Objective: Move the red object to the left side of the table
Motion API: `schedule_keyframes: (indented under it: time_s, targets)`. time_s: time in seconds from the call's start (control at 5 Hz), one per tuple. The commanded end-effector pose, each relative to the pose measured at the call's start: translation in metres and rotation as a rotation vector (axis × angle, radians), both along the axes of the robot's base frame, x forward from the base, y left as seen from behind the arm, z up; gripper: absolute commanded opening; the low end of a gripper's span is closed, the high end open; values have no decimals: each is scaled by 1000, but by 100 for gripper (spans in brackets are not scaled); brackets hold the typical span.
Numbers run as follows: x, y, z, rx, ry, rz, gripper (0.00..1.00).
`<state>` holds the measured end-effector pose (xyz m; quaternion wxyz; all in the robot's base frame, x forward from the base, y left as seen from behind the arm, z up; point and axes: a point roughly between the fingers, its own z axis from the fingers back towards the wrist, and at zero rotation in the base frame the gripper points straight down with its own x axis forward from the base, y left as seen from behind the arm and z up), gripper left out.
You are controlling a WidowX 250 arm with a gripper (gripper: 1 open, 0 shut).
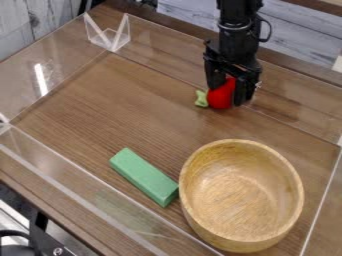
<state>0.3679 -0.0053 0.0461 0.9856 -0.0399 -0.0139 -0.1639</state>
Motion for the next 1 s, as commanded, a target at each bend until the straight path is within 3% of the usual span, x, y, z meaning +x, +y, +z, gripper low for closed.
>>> schedule_keyframes:
  time_s: [0.0,0.6,0.8]
  targets:
    - [9,2,14,-6,-49,2,100]
    - [9,1,13,-11,-35,8,100]
    - [9,2,11,-11,-32,14,0]
